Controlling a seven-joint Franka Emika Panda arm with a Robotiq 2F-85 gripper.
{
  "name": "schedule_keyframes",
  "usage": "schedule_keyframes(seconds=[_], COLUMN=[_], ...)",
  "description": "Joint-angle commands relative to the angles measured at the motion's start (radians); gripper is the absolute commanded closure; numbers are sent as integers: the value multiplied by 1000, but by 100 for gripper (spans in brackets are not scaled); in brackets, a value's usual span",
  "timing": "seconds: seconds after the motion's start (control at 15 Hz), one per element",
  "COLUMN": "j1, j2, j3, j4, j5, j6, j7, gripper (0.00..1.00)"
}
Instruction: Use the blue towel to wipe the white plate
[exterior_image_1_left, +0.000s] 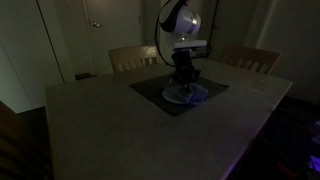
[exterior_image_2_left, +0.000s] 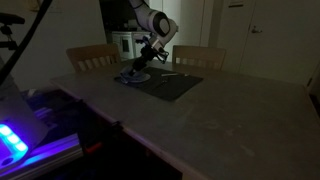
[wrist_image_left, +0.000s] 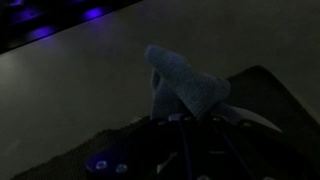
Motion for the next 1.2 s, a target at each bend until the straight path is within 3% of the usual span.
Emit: schedule_keyframes(seconds=[0.0,0.4,0.8,1.13], j1=[30,56,23,-23], j2=[-15,15,13,34], j3=[-38,-36,35,89], j4=[-24,49,77,83], j5=[-21,-98,-87,-42], j6=[78,150,164,85], j7=[76,80,-166,-362], gripper=[98,98,98,98])
